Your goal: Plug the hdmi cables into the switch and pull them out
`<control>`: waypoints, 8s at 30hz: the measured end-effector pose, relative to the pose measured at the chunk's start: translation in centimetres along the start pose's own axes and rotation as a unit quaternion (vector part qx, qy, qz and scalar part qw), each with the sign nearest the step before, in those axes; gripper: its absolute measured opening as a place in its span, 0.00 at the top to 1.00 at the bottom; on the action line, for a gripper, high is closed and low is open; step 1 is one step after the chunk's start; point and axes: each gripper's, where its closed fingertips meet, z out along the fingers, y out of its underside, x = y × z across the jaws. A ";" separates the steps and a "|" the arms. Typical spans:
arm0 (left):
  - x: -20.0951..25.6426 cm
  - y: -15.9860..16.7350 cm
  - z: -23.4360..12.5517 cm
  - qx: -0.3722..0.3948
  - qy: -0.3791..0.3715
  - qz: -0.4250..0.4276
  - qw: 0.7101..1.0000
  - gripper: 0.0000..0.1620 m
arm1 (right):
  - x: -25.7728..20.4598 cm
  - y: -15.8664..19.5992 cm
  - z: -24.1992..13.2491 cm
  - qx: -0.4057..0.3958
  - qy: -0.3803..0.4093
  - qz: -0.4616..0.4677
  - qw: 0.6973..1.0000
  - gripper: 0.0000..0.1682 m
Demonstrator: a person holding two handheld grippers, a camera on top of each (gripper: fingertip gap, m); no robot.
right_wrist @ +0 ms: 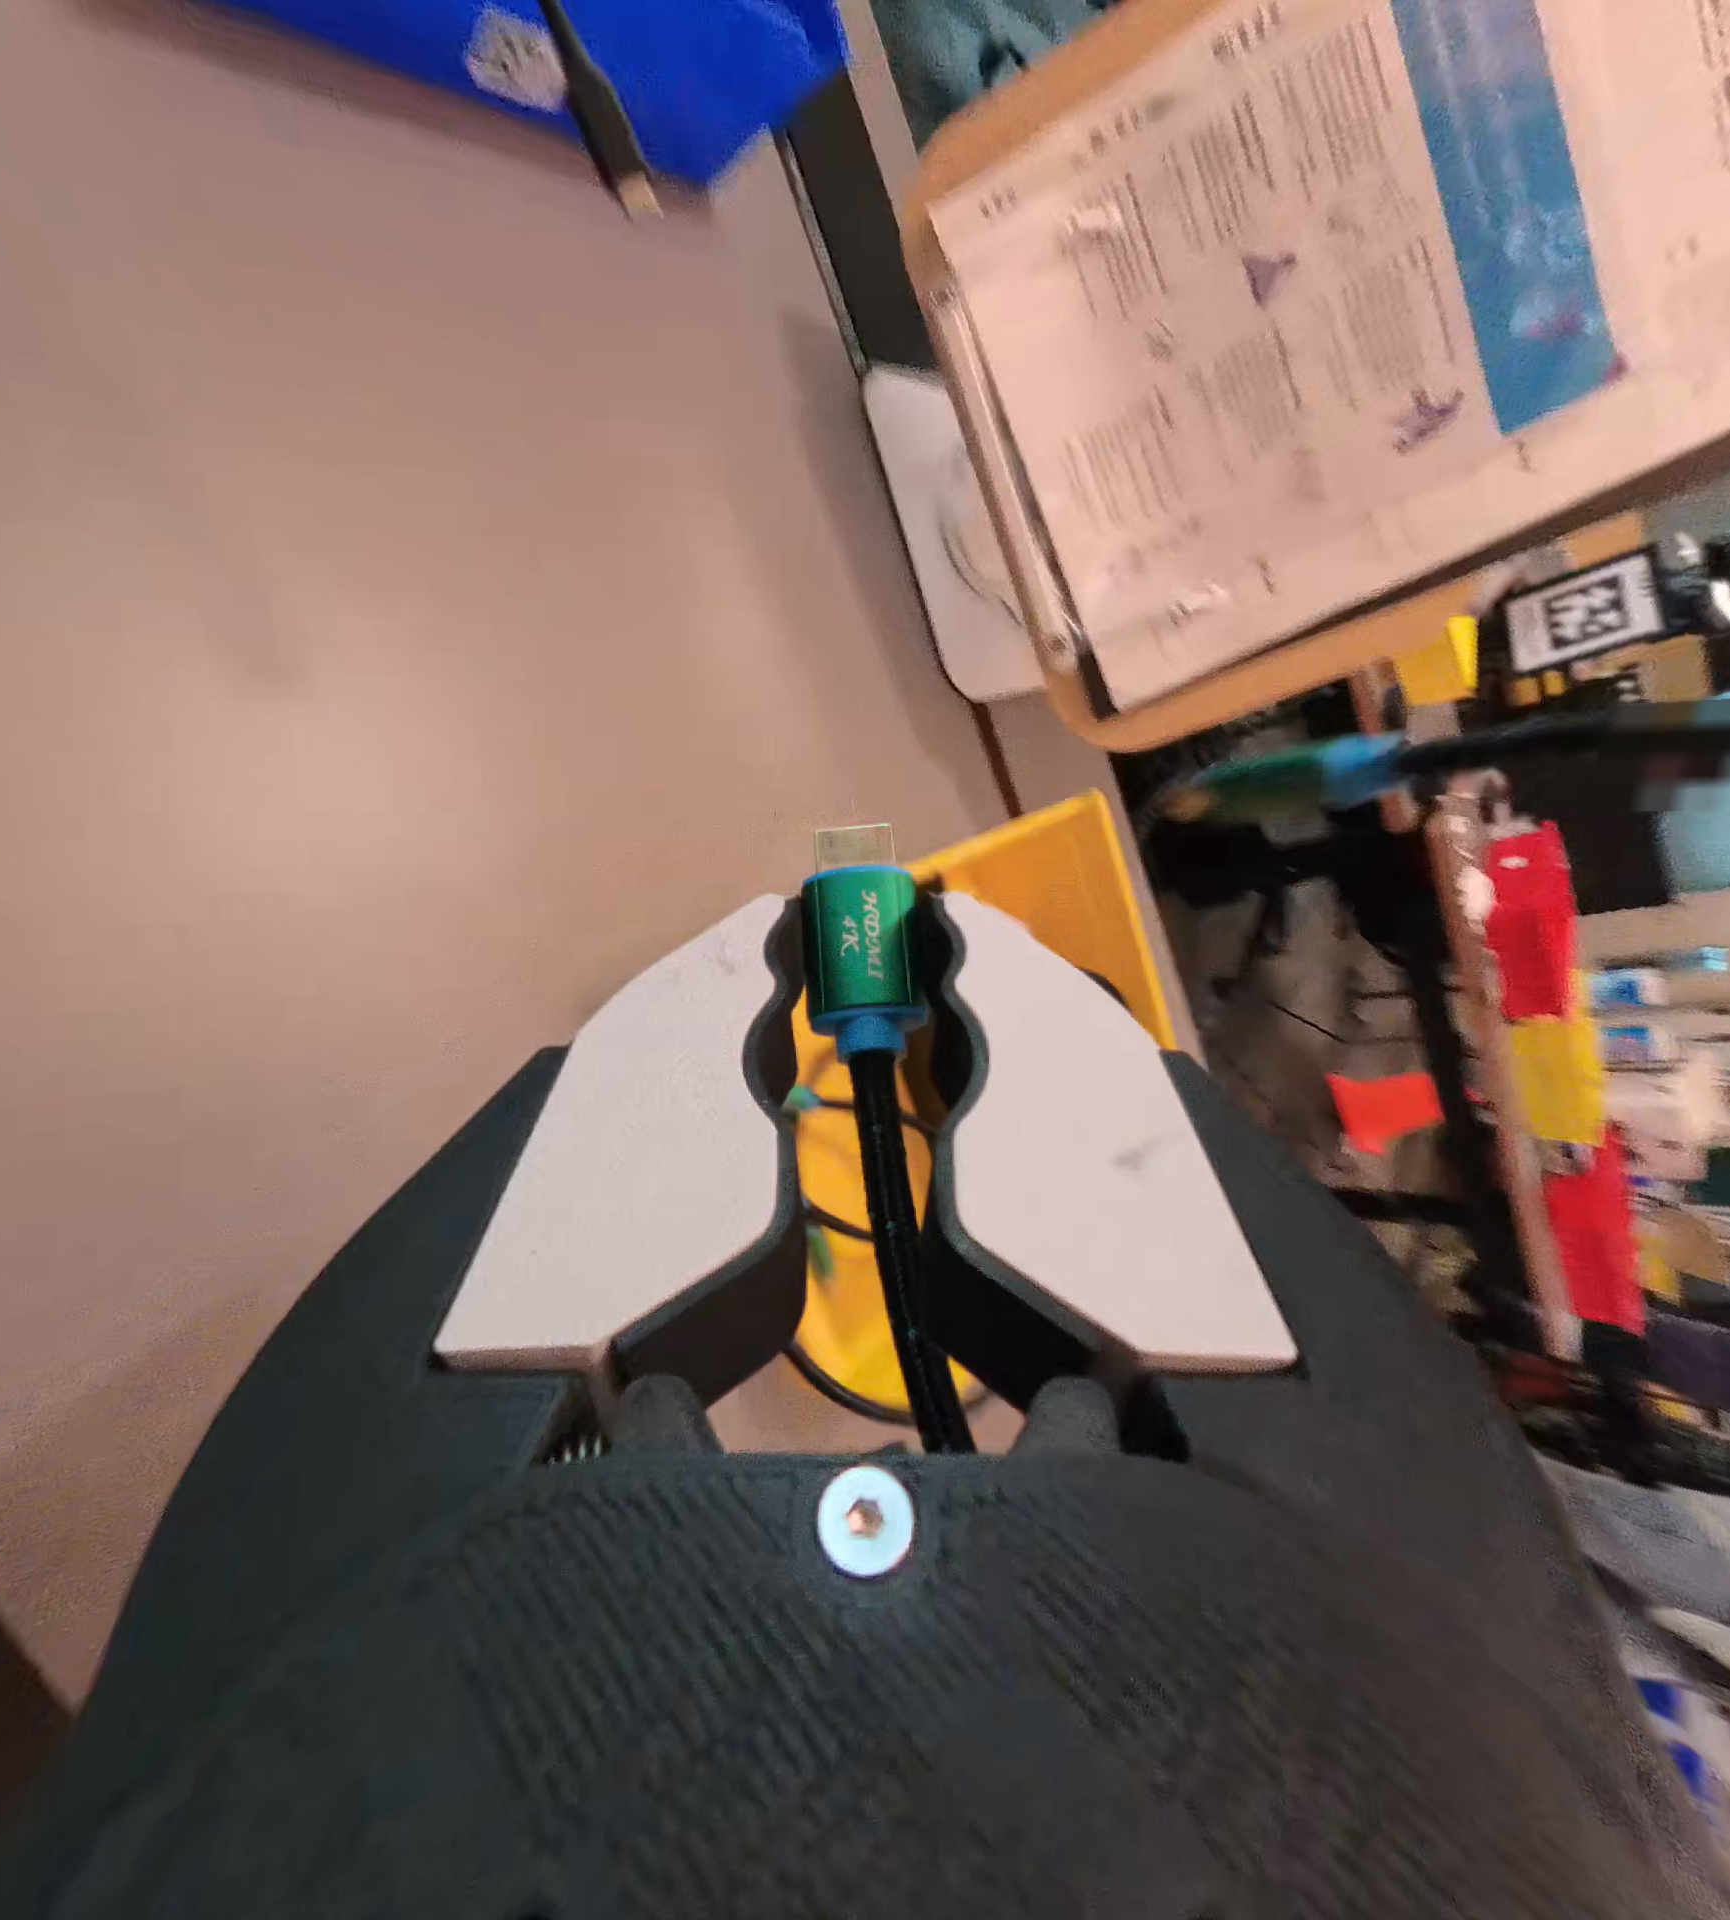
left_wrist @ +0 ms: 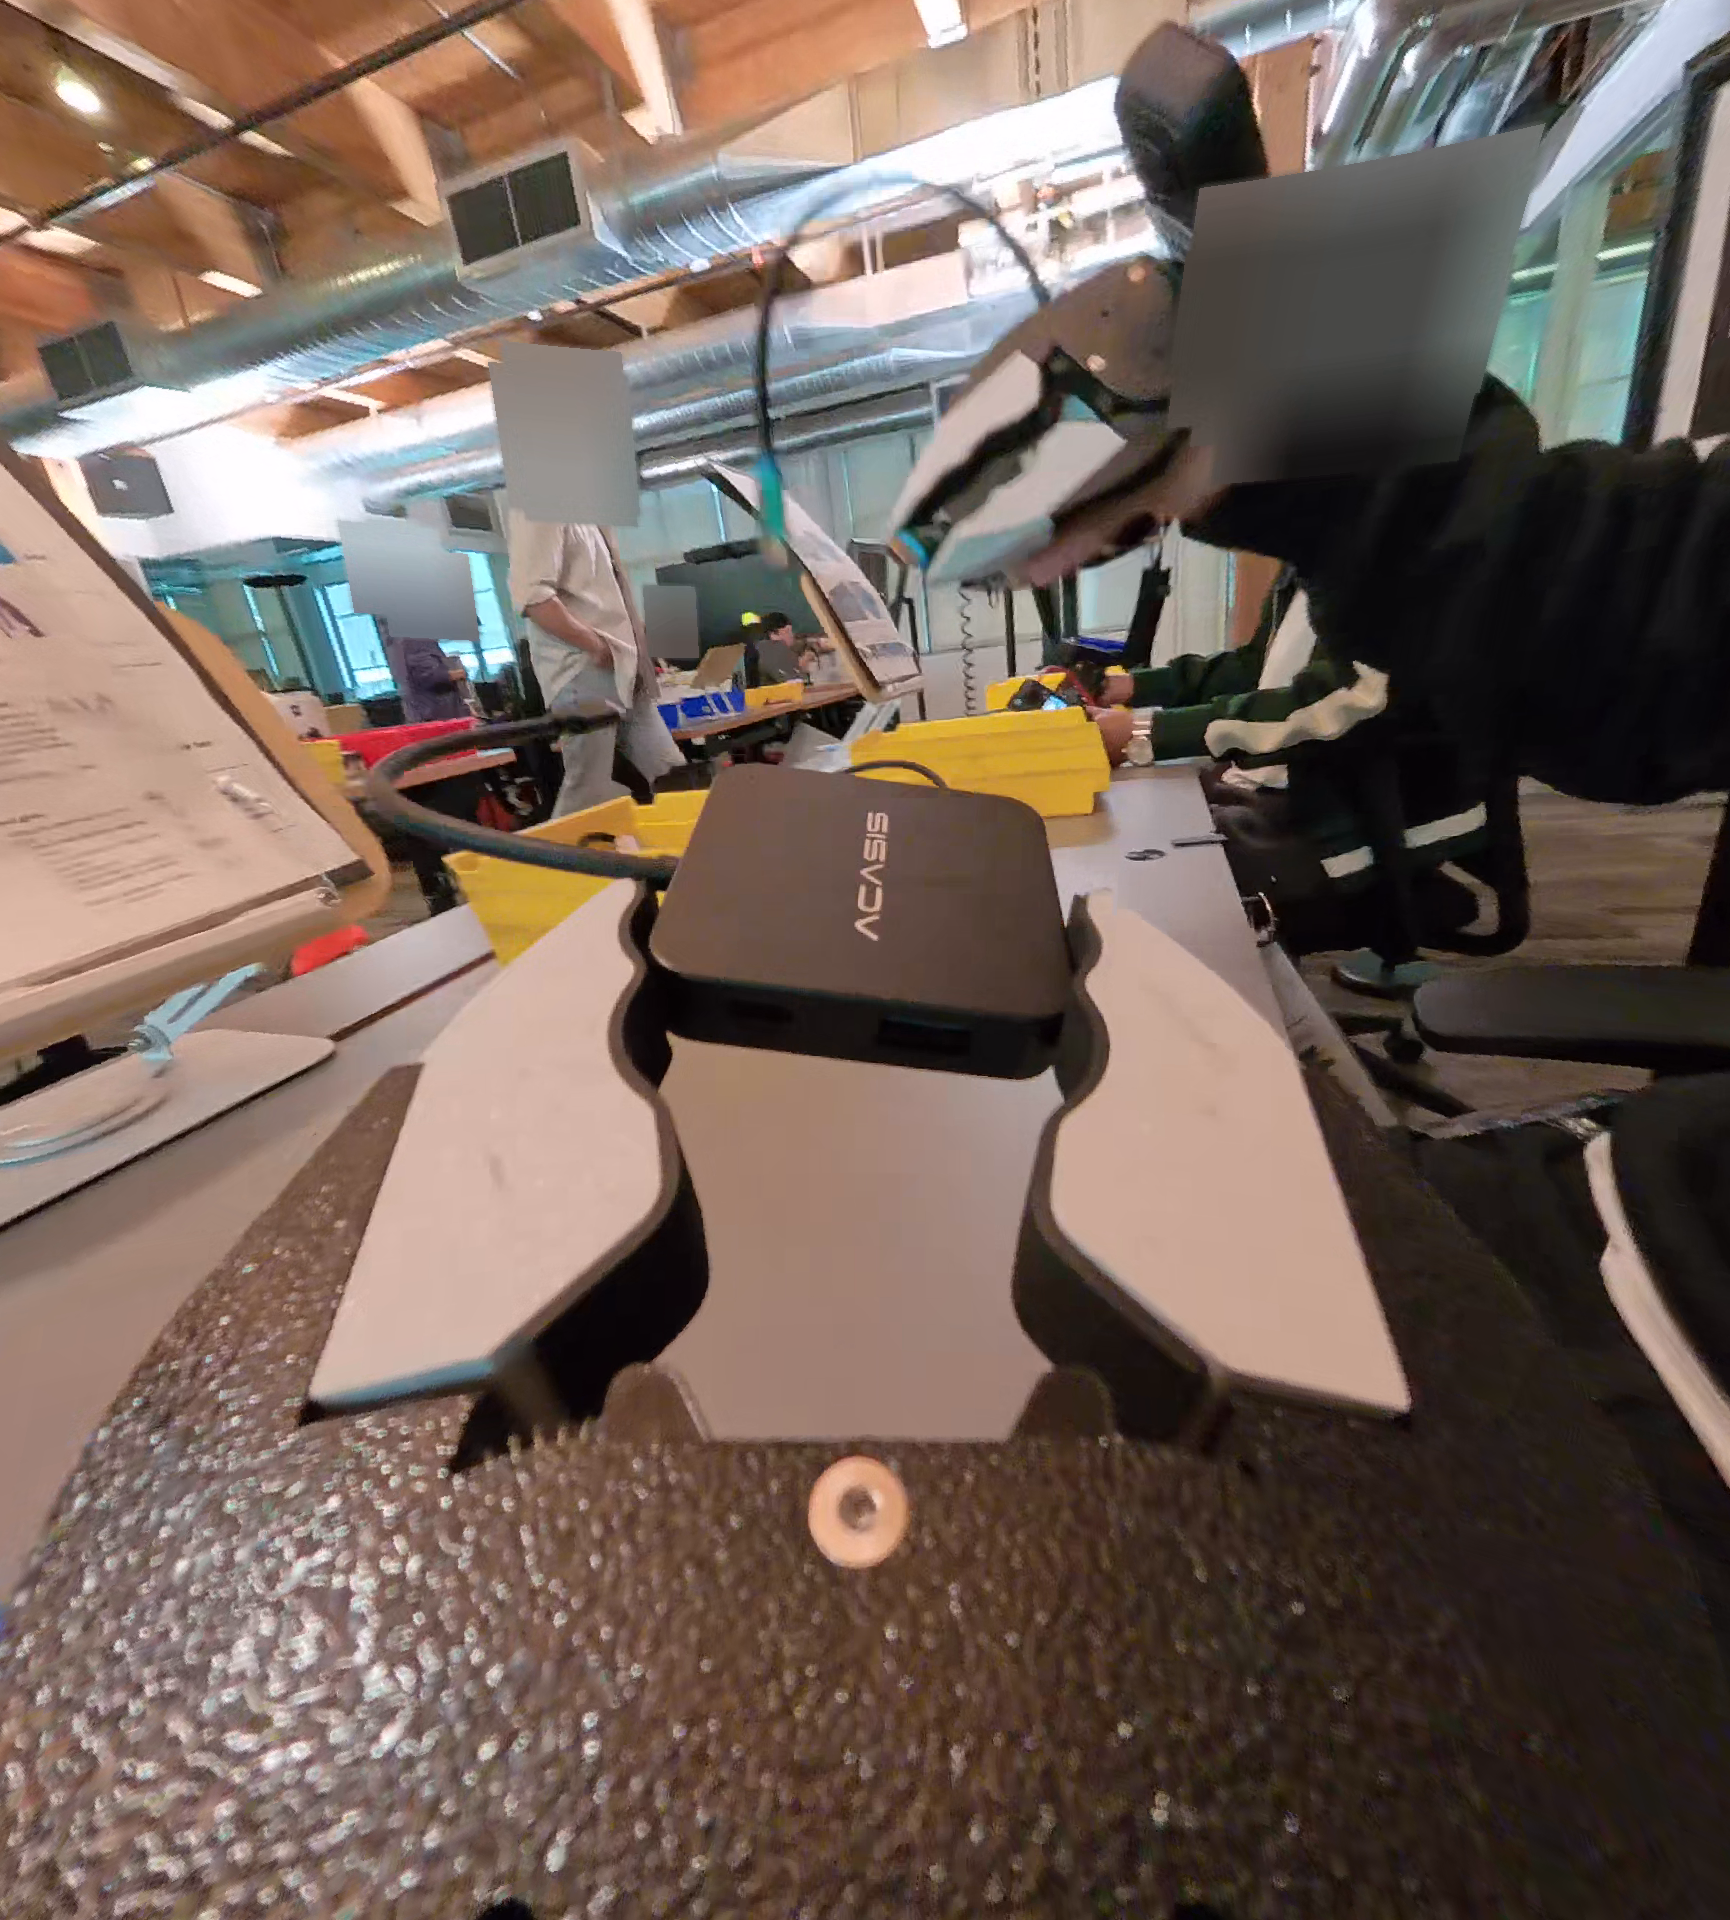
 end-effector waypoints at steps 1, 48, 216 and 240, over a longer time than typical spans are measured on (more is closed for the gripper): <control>0.2 0.4 0.3 -0.009 0.003 0.002 1.000 0.55 | 1.0 1.2 -0.2 -0.010 0.011 -0.018 1.000 0.87; 4.5 2.9 7.0 -0.106 -0.014 0.160 0.981 0.55 | -19.7 -14.9 5.8 0.129 -0.542 0.529 0.640 0.81; -9.8 8.6 -4.0 -0.221 -0.433 -0.051 0.873 0.91 | -8.6 -24.7 39.7 -0.147 -0.134 0.557 0.807 0.66; -9.9 8.6 -4.0 -0.216 -0.428 -0.066 0.875 0.91 | -11.7 -24.1 43.2 -0.190 -0.180 0.460 0.849 0.84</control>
